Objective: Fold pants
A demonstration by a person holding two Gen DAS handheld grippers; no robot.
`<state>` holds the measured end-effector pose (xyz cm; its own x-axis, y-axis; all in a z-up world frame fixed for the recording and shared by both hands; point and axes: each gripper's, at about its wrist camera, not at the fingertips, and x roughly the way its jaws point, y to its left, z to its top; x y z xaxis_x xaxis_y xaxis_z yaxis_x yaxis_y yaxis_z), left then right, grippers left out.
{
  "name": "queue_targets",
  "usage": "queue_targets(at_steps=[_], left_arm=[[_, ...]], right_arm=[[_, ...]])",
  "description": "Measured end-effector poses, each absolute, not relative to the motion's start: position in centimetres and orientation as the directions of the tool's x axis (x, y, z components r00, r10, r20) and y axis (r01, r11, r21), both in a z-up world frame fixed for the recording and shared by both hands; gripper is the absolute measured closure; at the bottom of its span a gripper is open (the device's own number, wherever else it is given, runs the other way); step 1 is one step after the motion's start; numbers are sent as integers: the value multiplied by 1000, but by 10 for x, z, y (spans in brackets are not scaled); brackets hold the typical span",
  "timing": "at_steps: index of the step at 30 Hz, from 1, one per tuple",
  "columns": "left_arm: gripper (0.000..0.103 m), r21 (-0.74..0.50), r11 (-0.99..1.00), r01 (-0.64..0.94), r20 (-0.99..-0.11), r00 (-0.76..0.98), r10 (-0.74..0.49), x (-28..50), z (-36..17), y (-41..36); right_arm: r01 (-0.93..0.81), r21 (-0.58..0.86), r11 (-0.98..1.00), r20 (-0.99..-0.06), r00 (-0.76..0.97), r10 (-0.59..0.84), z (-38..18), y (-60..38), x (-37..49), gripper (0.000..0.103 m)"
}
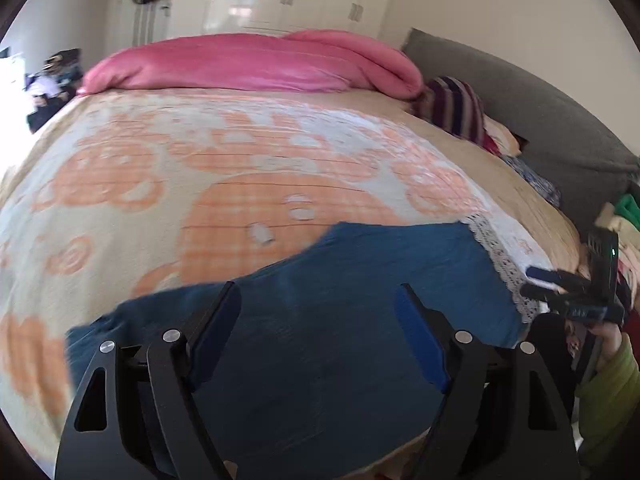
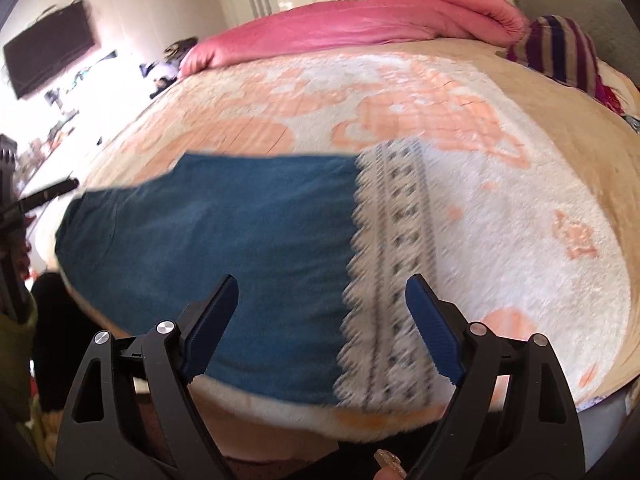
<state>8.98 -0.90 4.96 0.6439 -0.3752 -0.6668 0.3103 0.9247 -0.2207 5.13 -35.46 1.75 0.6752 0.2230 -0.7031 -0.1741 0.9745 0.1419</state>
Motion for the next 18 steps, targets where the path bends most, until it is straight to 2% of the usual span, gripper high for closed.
queue_targets(at_steps=[6, 10, 15, 18], left_arm=[[25, -214, 894, 393, -715, 561, -417, 145, 39, -58], [25, -203, 894, 399, -761, 510, -400, 183, 20, -76], [25, -218, 897, 386, -789, 471, -394, 213, -6, -78], [25, -238, 893, 381, -793, 454, -405, 219, -20, -75]], right_arm=[[-109, 223, 969, -683, 691, 235, 38, -388, 106, 25], [-82, 266, 960, -706, 662, 252, 32, -403, 151, 34], [-45, 372, 927, -743, 584, 326, 1, -417, 192, 41], [-40, 384, 923, -760, 553, 340, -15, -417, 199, 51]])
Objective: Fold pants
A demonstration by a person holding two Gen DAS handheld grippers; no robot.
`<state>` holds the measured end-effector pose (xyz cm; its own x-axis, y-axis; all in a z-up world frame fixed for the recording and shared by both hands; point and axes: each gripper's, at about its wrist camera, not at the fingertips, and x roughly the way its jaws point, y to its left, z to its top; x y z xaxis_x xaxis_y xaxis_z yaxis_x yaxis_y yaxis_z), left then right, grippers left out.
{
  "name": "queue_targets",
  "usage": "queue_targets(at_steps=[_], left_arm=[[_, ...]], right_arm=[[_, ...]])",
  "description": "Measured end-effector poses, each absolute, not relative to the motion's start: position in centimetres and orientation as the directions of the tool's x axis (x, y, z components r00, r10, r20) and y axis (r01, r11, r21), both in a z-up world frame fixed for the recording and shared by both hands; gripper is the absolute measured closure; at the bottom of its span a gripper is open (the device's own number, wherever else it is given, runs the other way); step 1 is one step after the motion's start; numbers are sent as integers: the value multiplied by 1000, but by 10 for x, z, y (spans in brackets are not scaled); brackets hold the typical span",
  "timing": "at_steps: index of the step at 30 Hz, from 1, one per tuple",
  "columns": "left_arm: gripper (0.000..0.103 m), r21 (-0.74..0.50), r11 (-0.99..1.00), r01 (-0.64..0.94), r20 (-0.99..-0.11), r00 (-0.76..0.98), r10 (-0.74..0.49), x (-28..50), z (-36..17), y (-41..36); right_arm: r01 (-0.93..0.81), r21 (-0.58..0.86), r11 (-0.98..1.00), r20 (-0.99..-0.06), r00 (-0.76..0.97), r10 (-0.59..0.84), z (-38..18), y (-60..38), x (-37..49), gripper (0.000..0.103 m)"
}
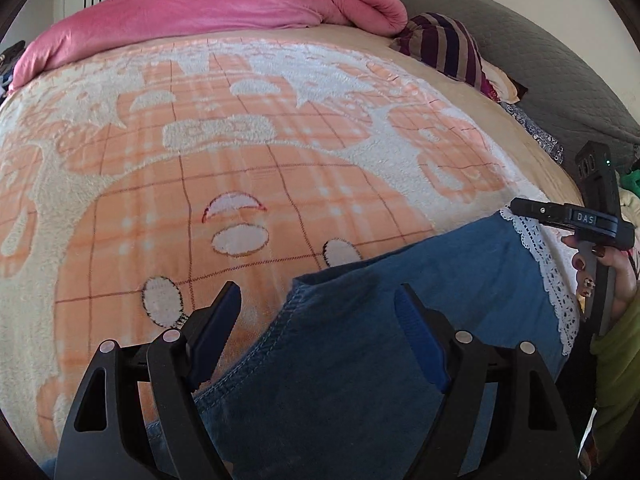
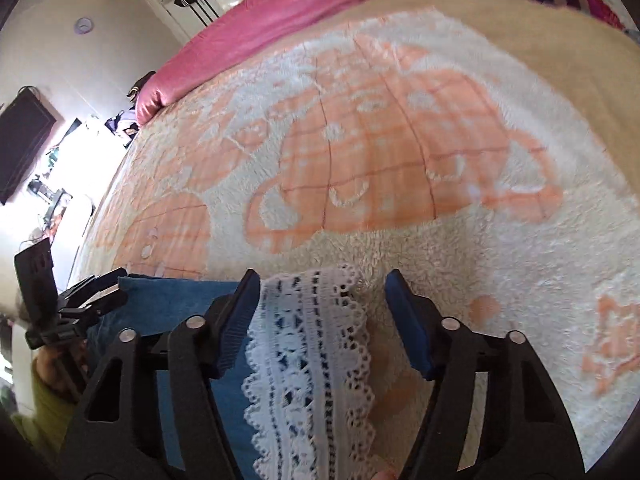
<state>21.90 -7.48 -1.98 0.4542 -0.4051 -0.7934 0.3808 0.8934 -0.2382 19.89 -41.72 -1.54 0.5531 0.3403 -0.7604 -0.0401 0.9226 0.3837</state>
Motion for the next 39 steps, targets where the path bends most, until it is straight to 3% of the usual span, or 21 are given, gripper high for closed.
queue_targets(at_steps=[3, 5, 7, 10, 14, 21, 27, 30, 31, 32, 33, 35, 39], left_arm=[[25, -261, 888, 378, -794, 439, -421, 224, -32, -72], [26, -278, 883, 379, -780, 446, -438, 227, -34, -71], [29, -307, 871, 383, -766, 444, -465, 228, -35, -72], [76, -364, 840, 403, -748, 410, -521, 228, -37, -75], [95, -356, 833, 424, -743, 412, -527, 223, -37, -79], [97, -248, 853, 460, -698, 525, -486, 224, 1, -86], [97, -172, 886, 430, -764, 510, -396, 253, -19, -103], [91, -190, 894, 405, -776, 496, -389, 258, -41, -99], [89, -202, 892, 403, -770, 497, -399, 258, -40, -97], [85, -212, 893, 397, -766, 501, -404, 259, -39, -94], [81, -213, 898, 385, -759, 513, -400, 258, -37, -92], [64, -200, 910, 363, -744, 548, -382, 250, -29, -84], [55, -254, 902, 349, -688, 591, -422, 219, -8, -63]], right_arm=[[-77, 343, 936, -757, 568, 324, -21, -411, 195, 58], [-98, 353, 930, -745, 571, 343, -20, -409, 192, 71], [-119, 333, 935, -742, 579, 338, -20, -404, 189, 72], [-152, 320, 935, -729, 590, 346, -19, -400, 182, 82], [-189, 275, 943, -692, 642, 330, -7, -395, 170, 89], [-239, 147, 960, -648, 710, 276, 28, -386, 180, 89], [-205, 41, 978, -748, 643, 166, 3, -380, 232, 85], [-168, 32, 985, -768, 627, 131, -16, -388, 239, 74], [-150, 41, 988, -756, 641, 128, -14, -392, 235, 63], [-118, 39, 992, -738, 666, 108, -9, -397, 231, 44], [-81, 35, 996, -711, 698, 81, -3, -404, 223, 40], [-40, 61, 997, -658, 750, 71, 11, -419, 201, 39], [-31, 186, 982, -615, 776, 141, 26, -438, 151, 36]])
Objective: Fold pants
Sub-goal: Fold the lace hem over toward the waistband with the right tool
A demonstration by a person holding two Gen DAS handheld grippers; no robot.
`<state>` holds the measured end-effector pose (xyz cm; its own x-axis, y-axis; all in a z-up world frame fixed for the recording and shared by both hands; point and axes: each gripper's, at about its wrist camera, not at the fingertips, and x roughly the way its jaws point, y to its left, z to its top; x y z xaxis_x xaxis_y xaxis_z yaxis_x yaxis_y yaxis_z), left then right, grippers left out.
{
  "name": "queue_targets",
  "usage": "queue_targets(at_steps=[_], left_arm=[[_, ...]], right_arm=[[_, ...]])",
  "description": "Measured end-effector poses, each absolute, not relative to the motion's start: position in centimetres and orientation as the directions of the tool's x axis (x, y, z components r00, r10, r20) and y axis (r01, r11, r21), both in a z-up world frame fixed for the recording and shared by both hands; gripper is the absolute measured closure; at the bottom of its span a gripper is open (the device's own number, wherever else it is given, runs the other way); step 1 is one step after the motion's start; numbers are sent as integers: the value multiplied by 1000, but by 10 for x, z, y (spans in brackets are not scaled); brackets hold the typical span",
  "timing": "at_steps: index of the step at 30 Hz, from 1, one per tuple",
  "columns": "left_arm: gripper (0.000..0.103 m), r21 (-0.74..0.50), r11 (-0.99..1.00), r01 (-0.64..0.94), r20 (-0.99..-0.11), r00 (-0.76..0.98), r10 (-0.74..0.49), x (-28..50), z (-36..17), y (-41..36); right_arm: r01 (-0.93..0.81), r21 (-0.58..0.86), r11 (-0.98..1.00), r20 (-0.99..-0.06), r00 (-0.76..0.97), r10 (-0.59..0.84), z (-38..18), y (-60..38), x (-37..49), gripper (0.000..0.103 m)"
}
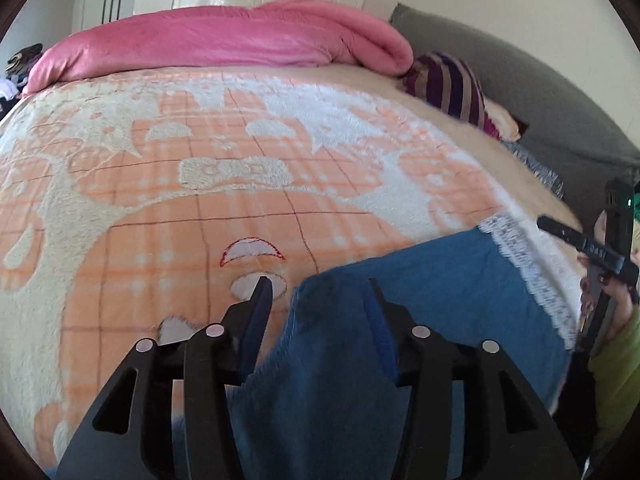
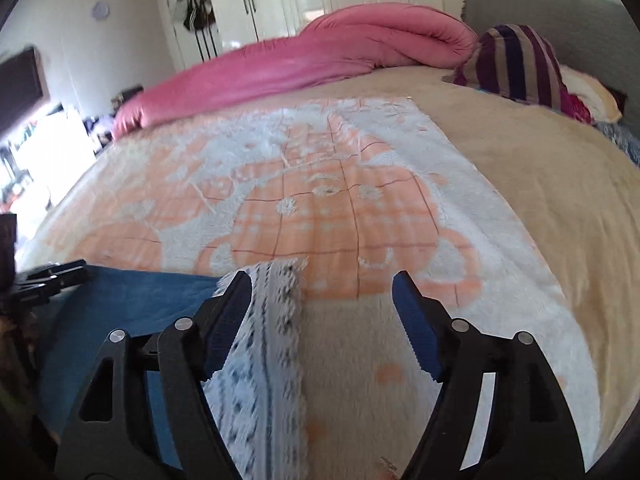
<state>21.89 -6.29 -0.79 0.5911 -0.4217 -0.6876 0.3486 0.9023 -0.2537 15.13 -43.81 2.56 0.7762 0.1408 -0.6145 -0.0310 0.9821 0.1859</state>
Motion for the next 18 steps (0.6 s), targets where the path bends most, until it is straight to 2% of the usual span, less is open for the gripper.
queue_targets(at_steps=[7, 12, 15, 17, 18], left_arm=[[42, -245, 924, 292, -670, 638, -379, 137, 7, -20], [40, -246, 946, 211, -693, 644, -324, 99, -1, 17], [39, -205, 963, 173, -715, 646, -268, 87, -6, 30], [39, -157, 975, 157, -726, 651, -221, 82, -8, 36], [39, -137, 979, 149, -730, 653, -201, 81, -8, 38]], right_arm=[[-31, 408, 913, -629, 715, 305, 8, -444, 73, 36], [33, 452, 891, -682, 657, 321, -11, -452, 55, 42], [52, 471, 881, -684, 652, 327, -17, -449, 57, 46], [33, 454, 890, -692, 642, 329, -16, -440, 57, 65], [9, 464, 886, -689, 632, 354, -17, -433, 57, 67]])
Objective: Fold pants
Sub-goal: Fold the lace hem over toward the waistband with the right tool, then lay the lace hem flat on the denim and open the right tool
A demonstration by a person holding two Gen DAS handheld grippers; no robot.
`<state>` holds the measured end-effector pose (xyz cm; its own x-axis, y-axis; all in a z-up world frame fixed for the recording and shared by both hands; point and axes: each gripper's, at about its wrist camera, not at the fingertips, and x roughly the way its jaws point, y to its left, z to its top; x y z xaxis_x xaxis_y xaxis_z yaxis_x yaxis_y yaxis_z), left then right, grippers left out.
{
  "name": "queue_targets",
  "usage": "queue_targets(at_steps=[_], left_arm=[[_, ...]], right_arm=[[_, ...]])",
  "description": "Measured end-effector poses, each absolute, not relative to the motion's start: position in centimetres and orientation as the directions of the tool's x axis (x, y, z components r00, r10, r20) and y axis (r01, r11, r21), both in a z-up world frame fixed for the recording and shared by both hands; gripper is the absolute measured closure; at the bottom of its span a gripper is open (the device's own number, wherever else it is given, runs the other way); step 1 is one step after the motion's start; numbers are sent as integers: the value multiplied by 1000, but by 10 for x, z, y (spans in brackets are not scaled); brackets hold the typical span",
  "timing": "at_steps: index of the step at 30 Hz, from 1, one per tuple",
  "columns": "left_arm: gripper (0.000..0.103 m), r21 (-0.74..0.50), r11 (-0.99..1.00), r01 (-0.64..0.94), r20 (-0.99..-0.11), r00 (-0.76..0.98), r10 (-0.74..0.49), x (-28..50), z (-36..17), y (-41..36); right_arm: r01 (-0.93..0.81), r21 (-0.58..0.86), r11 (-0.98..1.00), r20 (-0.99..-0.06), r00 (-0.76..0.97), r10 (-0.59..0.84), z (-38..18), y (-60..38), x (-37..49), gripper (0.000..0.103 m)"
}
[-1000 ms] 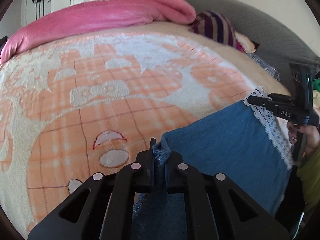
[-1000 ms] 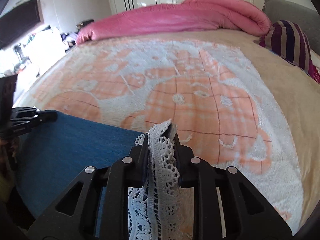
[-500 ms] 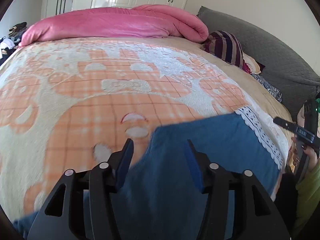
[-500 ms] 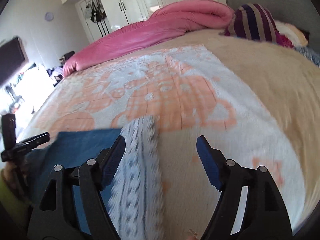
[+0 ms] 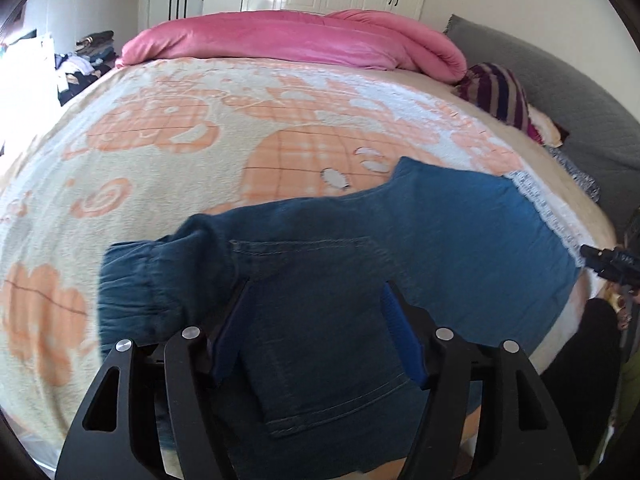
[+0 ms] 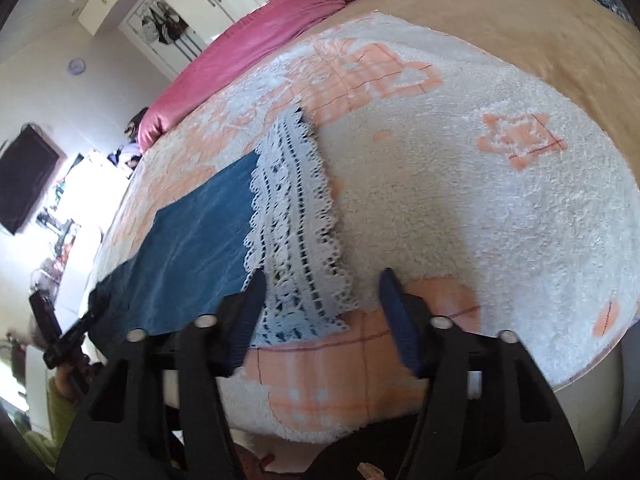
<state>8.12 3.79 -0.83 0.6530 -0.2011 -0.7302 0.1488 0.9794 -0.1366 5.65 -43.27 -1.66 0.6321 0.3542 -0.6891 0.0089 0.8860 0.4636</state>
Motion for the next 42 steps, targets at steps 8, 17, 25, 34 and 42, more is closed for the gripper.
queue_targets(at_steps=[8, 17, 25, 34, 42], left_arm=[[42, -150, 982, 116, -718, 670, -188, 79, -7, 55], [45, -178, 978, 111, -718, 665, -206, 80, -11, 62], [50, -200, 973, 112, -721, 656, -224, 80, -13, 68], [38, -241, 963, 123, -713, 651, -262, 68, -3, 64], [21, -221, 950, 221, -673, 671, -313, 64, 23, 22]], right_arm=[[108, 464, 879, -713, 635, 299, -24, -434, 54, 64], [-89, 167, 982, -799, 571, 188, -15, -380, 54, 82], [-82, 11, 997, -834, 549, 55, -22, -377, 49, 66], [3, 43, 999, -776, 630, 32, 10, -401, 21, 42], [-245, 38, 969, -662, 720, 208, 33, -328, 32, 27]])
